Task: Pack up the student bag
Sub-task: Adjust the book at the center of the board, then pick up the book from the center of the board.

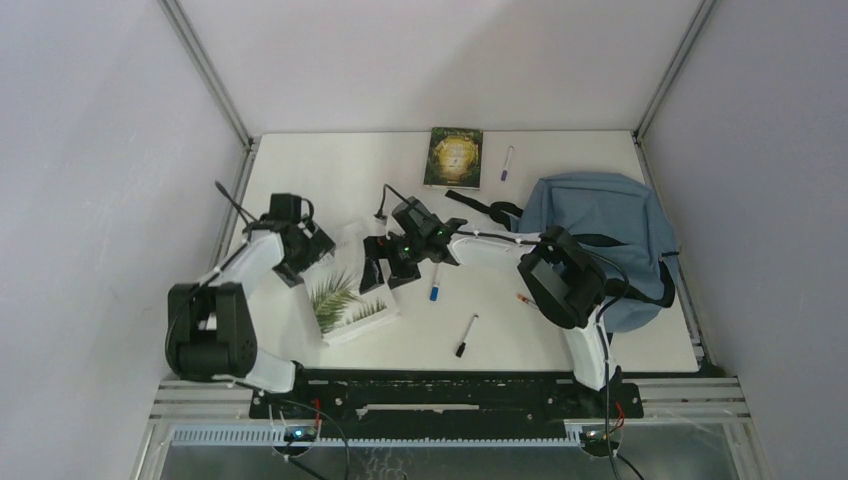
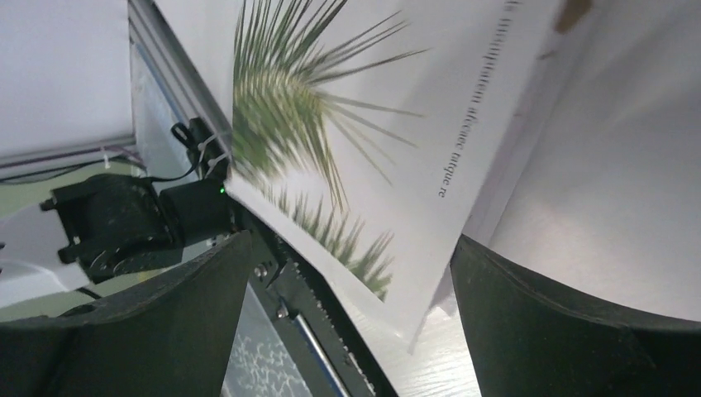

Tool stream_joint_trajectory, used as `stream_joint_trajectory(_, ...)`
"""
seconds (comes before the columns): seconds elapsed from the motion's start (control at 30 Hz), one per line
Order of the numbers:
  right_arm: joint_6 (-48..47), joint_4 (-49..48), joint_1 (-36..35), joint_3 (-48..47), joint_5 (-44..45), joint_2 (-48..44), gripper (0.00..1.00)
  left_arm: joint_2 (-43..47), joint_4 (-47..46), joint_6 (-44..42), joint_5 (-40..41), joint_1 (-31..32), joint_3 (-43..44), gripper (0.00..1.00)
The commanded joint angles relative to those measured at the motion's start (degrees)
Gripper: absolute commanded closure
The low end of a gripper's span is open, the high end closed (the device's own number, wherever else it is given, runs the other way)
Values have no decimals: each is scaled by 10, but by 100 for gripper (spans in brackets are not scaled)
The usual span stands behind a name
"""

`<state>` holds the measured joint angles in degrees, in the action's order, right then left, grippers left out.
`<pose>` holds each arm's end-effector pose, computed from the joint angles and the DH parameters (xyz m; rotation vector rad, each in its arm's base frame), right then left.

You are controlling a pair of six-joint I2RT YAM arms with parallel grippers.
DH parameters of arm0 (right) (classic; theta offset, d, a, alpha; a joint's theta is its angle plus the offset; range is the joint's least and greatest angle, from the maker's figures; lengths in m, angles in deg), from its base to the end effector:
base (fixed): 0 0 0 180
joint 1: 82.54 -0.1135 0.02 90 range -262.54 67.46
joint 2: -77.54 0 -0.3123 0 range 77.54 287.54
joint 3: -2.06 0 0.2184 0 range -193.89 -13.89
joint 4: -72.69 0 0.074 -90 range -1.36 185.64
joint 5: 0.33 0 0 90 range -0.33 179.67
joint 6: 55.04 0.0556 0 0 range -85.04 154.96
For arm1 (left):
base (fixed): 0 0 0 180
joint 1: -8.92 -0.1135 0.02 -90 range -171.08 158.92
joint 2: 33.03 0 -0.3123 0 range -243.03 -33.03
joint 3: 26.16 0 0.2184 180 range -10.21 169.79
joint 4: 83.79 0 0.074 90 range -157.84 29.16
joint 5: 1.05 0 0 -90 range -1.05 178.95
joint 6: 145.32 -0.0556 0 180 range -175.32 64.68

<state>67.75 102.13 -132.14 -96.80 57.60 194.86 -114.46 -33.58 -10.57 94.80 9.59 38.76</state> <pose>0.2703 0.3631 0.2319 -0.6817 2.5953 1.2528 0.2340 0.0029 0.2415 -1.0498 2.5167 -0.0883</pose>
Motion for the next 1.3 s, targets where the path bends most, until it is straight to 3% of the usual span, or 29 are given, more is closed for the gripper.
stream_joint_trajectory(0.0, 12, -55, -32, -19, -70, -20, 4, -60, -11, -31, 0, -1, 113, 2)
stream_joint_trajectory(0.2, -30, -27, -57, -26, -83, -38, 4, -31, 28, -59, 66, -2, 174, 2)
stream_joint_trajectory(0.5, -88, 53, -12, -24, -20, -85, 4, 94, 85, -101, 107, -2, 164, 2)
stream_joint_trajectory(0.73, 65, 50, 38, -23, 83, -47, 7, 162, 115, -101, 127, -3, 98, 2)
stream_joint_trajectory(0.93, 172, -28, 30, -25, 100, 3, 13, 98, 58, -91, 28, -76, 43, 2)
stream_joint_trajectory(1.1, 227, -78, 18, -50, 101, 53, 18, 36, 21, -72, -39, -79, 24, 2)
stream_joint_trajectory(1.27, 246, -92, 14, -107, 78, 101, 31, 20, -1, -61, -51, -83, 3, 2)
